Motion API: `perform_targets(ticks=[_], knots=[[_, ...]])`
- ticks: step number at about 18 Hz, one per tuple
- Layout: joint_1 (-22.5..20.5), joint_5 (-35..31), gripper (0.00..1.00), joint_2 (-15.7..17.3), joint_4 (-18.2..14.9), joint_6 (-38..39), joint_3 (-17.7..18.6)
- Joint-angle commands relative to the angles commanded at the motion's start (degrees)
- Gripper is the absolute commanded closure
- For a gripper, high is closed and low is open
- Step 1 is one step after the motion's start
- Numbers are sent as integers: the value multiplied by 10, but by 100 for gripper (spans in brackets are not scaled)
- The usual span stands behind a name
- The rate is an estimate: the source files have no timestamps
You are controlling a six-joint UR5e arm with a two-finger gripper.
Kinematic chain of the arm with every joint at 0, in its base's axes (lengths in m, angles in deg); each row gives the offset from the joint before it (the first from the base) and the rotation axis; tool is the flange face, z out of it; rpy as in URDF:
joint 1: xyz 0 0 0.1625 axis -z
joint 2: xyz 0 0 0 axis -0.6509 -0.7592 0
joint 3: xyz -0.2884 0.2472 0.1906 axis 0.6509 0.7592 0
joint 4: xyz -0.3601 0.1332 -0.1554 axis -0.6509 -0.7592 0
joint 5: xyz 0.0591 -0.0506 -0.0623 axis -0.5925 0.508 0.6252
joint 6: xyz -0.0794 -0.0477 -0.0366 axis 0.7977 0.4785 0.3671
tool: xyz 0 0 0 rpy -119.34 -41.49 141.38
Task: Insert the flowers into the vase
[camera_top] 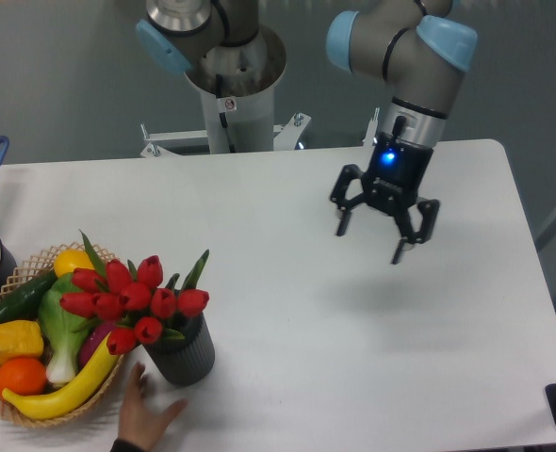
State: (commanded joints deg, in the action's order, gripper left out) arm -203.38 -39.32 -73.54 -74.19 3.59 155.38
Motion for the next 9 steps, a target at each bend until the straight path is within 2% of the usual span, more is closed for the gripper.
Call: perform_targets(ticks=[2,3,7,9], knots=[[1,-76,0,-8,-5,0,2],[1,-95,0,-10,-12,0,3],[0,-115,0,-25,-21,-5,8],[1,-150,0,-26,-25,-7,9]])
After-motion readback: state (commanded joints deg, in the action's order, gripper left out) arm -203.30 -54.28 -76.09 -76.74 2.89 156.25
